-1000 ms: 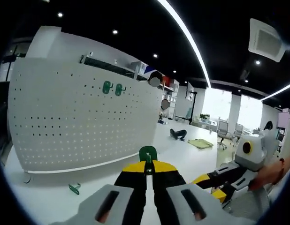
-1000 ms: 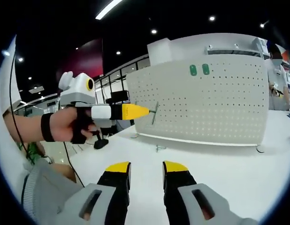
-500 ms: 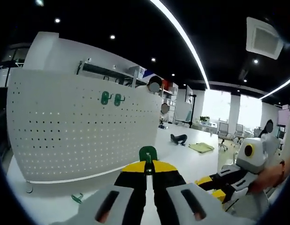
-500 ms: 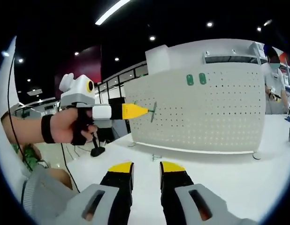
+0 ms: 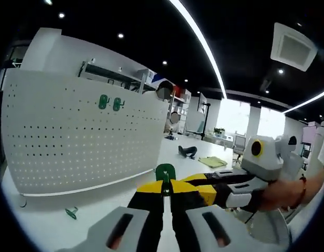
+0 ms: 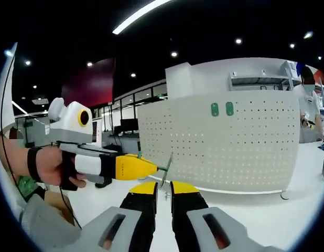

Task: Insert the hook assembly into the mounting plate slot until the hook locks in place.

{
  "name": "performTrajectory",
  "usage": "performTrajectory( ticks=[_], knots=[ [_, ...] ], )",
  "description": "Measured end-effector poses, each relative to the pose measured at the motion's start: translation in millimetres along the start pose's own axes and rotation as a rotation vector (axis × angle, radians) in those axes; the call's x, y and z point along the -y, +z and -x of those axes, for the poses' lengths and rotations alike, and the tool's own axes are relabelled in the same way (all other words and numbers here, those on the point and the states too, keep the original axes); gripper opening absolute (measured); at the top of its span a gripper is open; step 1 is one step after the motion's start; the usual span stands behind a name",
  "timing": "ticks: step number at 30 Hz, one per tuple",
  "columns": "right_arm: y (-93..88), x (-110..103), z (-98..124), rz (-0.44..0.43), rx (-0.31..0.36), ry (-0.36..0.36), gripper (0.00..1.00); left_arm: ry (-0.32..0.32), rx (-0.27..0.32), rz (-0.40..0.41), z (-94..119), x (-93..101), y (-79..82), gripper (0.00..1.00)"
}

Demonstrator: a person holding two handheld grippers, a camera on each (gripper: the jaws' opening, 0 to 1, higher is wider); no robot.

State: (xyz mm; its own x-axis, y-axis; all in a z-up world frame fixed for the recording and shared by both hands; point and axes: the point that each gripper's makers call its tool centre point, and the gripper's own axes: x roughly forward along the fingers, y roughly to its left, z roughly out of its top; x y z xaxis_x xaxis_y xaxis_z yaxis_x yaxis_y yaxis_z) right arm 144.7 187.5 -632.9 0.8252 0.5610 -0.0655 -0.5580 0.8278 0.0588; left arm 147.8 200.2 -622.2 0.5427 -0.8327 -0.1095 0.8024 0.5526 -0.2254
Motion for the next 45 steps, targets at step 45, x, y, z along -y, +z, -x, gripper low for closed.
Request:
performTrajectory(
  ticks=[45],
  knots=[
    [-2.8, 7.7, -3.5, 0.052, -0.022, -0.027, 0.07, 0.041, -0.026, 0.08, -0.6, -11.4, -9.2, 0.02]
  ],
)
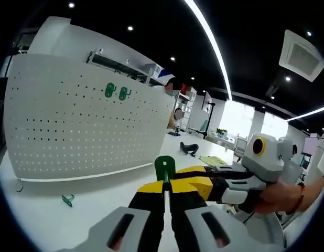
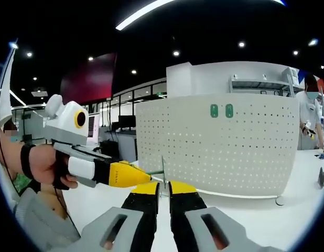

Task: Insert the hook assembly into the mounting plate slot until the hook locks in place.

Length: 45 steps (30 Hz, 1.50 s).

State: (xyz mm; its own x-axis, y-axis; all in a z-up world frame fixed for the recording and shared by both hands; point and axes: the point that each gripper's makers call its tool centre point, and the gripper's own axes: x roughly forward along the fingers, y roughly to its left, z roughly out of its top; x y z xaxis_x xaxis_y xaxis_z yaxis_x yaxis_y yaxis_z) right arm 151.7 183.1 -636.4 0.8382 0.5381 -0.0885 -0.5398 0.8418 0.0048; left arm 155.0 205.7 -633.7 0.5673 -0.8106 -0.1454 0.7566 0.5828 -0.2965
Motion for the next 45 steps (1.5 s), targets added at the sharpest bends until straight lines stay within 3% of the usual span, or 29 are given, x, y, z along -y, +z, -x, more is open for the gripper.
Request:
performTrajectory(
  ticks=[23, 31, 45],
  knots=[
    [-20.0, -2.5, 22.3, -0.096, -0.042, -0.011, 0.16, 0.189, 0.052, -0.09, -17.6, -48.2, 39.7, 0.02],
    [-17.5, -2.5, 29.3, -0.093, -0.018, -0.018, 0.28, 0.26, 0.053, -0.122, -25.7, -62.4, 50.3, 0.02],
    [-23.7, -1.5, 44.5, -0.104, -0.031, -0.006, 0.28, 0.392, 0.068, -0.138, -35.0, -81.9, 64.2, 0.02]
  ],
)
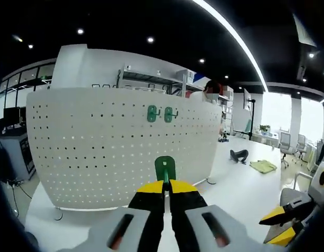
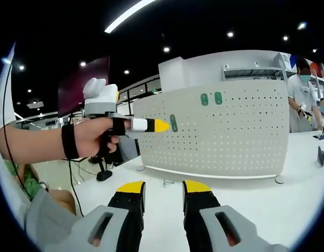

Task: Insert the hook assembly into the mounting plate slot until the hook locks in place.

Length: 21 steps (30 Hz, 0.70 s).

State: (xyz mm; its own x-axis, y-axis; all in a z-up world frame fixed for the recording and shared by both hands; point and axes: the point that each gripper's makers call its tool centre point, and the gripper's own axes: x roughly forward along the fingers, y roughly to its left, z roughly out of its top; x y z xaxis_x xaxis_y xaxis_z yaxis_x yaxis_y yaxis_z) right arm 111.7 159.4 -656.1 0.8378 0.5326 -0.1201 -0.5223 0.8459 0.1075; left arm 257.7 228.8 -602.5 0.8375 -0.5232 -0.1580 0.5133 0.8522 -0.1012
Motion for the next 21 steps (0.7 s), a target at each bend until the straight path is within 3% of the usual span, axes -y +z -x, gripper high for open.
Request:
performTrajectory(
  ticks=[10, 21],
  knots=[
    [-2.6, 9.5, 9.0, -0.006, -0.008, 0.005, 0.29, 0.066, 0.017, -0.003, -12.0, -6.1, 14.5, 0.02],
    [0.9, 14.6, 11.8, 0.019, -0.006, 0.028, 0.38, 0.153, 0.034, -0.028, -23.8, -16.3, 34.9, 0.02]
  ],
)
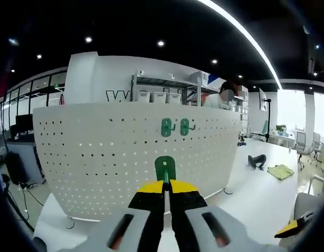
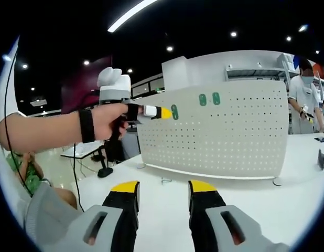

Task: Insert the hook assembly into the mounting plate slot until the hook locks in place.

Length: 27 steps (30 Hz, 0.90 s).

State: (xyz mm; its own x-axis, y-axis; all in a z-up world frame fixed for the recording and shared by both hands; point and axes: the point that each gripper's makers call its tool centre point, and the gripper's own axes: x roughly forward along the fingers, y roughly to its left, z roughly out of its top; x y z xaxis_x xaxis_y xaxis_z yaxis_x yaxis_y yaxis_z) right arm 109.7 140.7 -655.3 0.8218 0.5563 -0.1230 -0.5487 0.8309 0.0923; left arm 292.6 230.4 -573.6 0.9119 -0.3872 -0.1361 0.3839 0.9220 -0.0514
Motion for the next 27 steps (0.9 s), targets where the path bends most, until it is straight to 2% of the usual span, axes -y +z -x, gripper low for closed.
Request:
performTrajectory(
  ticks=[6, 11, 19, 27],
  knots=[
    [-0.7, 6.0, 2.9, 0.016, -0.002, 0.003, 0.5, 0.038, 0.015, -0.011, -6.7, -0.6, 9.8, 0.02],
    [-1.9, 11.9, 5.3, 0.01, -0.006, 0.009, 0.56, 0.071, 0.015, -0.034, -10.7, 1.5, 8.3, 0.02],
    [-12.0, 20.9, 10.3, -0.006, -0.03, 0.011, 0.56, 0.136, 0.016, -0.052, -21.4, -0.4, 15.3, 0.02],
    [-10.9, 27.2, 12.1, -0.031, -0.018, 0.002, 0.55, 0.162, 0.005, -0.079, -34.1, -1.8, 20.8, 0.02]
  ],
)
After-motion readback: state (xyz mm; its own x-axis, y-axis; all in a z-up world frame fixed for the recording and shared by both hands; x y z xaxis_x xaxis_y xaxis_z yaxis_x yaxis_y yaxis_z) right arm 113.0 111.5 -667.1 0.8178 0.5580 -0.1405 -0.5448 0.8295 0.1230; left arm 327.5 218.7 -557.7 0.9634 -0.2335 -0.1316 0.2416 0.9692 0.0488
